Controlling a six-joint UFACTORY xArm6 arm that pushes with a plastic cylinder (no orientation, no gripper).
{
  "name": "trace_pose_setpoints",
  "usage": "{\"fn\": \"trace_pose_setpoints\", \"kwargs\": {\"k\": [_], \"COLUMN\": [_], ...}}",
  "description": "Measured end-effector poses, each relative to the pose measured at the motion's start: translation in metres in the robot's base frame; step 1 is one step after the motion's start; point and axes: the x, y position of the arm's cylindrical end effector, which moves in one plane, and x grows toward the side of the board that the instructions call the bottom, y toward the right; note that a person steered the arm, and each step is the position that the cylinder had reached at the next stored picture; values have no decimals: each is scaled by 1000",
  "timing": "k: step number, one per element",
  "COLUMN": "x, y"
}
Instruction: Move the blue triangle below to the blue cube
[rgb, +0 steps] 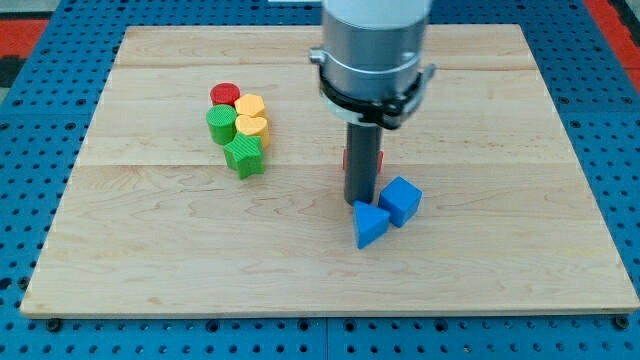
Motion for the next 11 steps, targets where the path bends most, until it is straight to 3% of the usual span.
{"fn": "trace_pose_setpoints", "kwargs": {"k": [1,2,4,5,7,9,11], "x": [40,94,95,89,47,54,58], "y": [-87,-114,-73,-94,-75,66,-26]}}
